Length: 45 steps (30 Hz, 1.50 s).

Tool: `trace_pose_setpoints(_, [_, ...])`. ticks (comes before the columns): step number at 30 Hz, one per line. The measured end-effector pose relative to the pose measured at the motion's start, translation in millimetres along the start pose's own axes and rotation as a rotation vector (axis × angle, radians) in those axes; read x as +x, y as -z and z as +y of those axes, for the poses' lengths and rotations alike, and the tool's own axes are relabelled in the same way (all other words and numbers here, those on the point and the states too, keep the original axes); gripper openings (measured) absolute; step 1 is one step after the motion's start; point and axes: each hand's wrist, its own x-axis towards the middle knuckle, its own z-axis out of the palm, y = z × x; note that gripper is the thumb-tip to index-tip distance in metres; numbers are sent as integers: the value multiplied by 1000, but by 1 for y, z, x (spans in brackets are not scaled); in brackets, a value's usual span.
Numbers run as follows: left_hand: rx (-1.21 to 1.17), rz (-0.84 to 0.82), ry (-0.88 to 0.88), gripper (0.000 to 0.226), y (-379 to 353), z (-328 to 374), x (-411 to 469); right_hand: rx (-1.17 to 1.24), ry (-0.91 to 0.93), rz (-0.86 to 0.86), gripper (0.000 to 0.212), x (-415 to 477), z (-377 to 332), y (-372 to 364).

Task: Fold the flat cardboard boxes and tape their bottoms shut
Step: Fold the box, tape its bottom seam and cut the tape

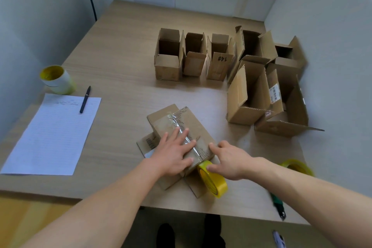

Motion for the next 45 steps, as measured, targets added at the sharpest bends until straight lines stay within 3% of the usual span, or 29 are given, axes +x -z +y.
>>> trace_pose_setpoints(3, [17, 24, -2, 68, 2, 2, -3, 39, -16, -49, 77, -5, 2, 1])
trace_pose_setpoints(7, [-151, 620, 9, 29, -26, 34, -25, 37, -25, -27, 73, -7, 2, 1])
trace_pose_setpoints(8, [-293, 655, 67, 21, -32, 45, -34, 30, -20, -20, 72, -7, 2, 1])
trace_pose_setpoints(10, [-608, 557, 222, 28, -42, 70, -52, 32, -10, -23, 70, -7, 3, 0])
trace_pose_setpoints(13, [-994, 402, 396, 66, -51, 98, -58, 73, -3, -55, 71, -13, 9, -1])
trace_pose_setpoints(16, [-1110, 404, 496, 97, -57, 113, -49, 181, 50, -24, 75, -30, 21, -7])
trace_pose_setpoints(18, [-1127, 416, 552, 105, -59, 119, -44, 194, 45, 69, 71, -44, 33, -15])
trace_pose_setpoints(22, [-1159, 423, 613, 96, -57, 124, -40, 2, -42, 179, 51, -74, 66, -38])
trace_pose_setpoints(28, [-1232, 451, 607, 91, -58, 128, -33, -261, -80, 18, 44, -107, 119, -74])
trace_pose_setpoints(32, [-1248, 477, 596, 90, -61, 132, -31, -233, -85, -7, 33, -114, 144, -95])
trace_pose_setpoints(39, [-1249, 528, 588, 87, -69, 138, -31, -113, -90, -2, 48, -107, 161, -123])
trace_pose_setpoints(45, [-1256, 545, 591, 84, -70, 143, -31, 72, 31, 67, 60, -100, 152, -117])
